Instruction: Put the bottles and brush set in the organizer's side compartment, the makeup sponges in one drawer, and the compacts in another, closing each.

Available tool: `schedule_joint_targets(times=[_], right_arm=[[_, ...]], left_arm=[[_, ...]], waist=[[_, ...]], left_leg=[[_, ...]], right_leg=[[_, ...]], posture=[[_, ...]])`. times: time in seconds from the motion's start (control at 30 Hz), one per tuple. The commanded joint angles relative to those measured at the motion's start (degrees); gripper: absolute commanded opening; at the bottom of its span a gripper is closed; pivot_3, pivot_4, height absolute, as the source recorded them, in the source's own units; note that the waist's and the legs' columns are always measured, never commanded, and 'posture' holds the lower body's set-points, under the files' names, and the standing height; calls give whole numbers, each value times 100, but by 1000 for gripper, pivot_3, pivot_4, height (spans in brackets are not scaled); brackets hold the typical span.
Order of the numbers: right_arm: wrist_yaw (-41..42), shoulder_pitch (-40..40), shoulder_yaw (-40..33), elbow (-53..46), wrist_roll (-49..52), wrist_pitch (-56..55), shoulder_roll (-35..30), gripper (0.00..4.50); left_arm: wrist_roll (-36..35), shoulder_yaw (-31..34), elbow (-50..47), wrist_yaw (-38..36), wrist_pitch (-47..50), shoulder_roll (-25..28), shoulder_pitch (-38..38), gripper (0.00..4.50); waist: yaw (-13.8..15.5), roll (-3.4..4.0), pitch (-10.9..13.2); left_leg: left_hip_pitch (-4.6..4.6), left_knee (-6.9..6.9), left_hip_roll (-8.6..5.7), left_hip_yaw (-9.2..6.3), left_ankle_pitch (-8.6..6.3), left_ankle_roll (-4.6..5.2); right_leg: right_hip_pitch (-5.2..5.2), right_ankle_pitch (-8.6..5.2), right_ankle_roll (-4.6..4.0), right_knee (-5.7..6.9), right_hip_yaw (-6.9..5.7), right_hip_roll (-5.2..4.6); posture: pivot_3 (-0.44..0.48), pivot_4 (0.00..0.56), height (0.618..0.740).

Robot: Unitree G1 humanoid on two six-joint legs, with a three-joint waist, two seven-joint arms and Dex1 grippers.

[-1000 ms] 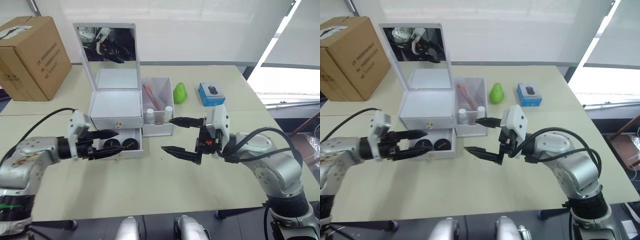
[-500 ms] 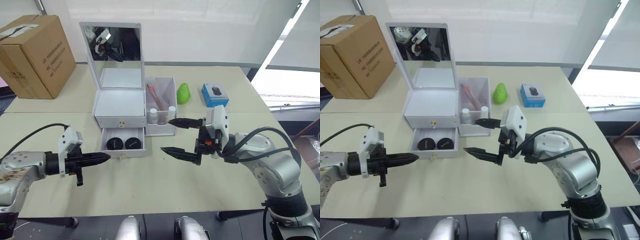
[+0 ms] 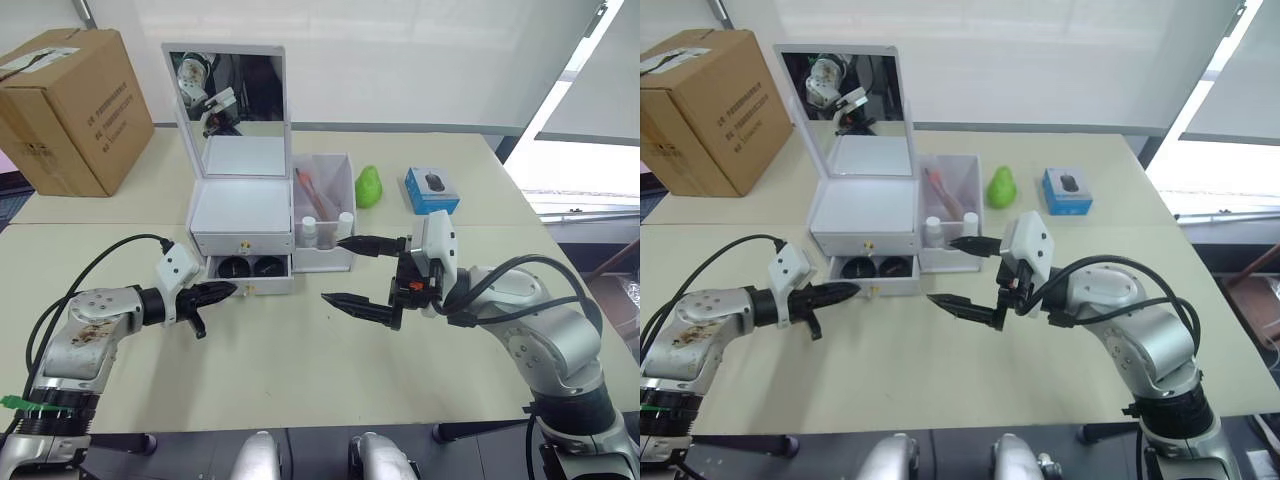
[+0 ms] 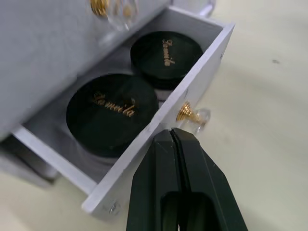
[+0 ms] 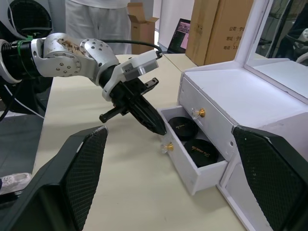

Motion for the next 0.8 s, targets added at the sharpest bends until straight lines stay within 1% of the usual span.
schedule_joint_targets(times=[0.03,0.27,0.8], right_arm=[[-38,-8,-89,-200,57,2,-24,4500],[-82,2,-88,-209,48,3,-28,4500],[-101,46,-108,-221,84,19,-58,4500]], left_arm=[[291,-59,384,269,-355,-134,-350,30],[505,-156,884,378,-619,-335,-752,30],[770,-153,1255,470,-778,-464,-932,30]], waist=[[-2,-4,-3],[-2,-7,-5],[7,-8,-6]], left_leg=[[0,0,0,-1,0,0],[-2,4,0,-2,0,0],[-2,4,0,-2,0,0]], right_leg=[[0,3,4,1,-1,1],[2,16,26,0,-1,1],[4,17,28,2,-2,0]], posture=[[0,150,722],[0,150,722],[0,150,722]])
